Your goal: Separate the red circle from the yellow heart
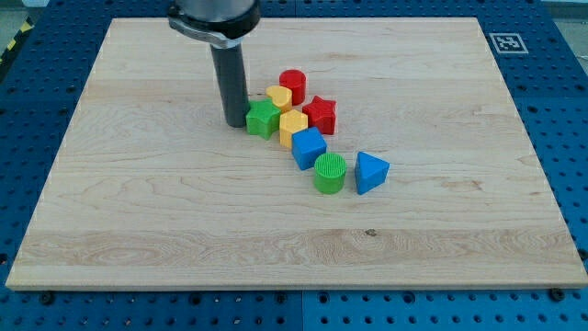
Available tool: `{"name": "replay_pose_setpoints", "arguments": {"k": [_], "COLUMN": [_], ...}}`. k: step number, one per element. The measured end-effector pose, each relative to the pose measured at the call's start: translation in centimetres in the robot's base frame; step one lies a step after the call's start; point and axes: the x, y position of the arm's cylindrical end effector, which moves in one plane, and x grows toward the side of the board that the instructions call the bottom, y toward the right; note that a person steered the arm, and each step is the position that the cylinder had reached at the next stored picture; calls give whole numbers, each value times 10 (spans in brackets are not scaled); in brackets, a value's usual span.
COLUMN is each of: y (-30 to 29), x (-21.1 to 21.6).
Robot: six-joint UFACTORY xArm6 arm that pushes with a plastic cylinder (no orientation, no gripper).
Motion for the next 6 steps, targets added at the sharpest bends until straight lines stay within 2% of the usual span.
{"name": "replay_pose_setpoints", "arguments": {"k": [2,4,6], "y": [10,9,66], "x": [0,-70,-92]}}
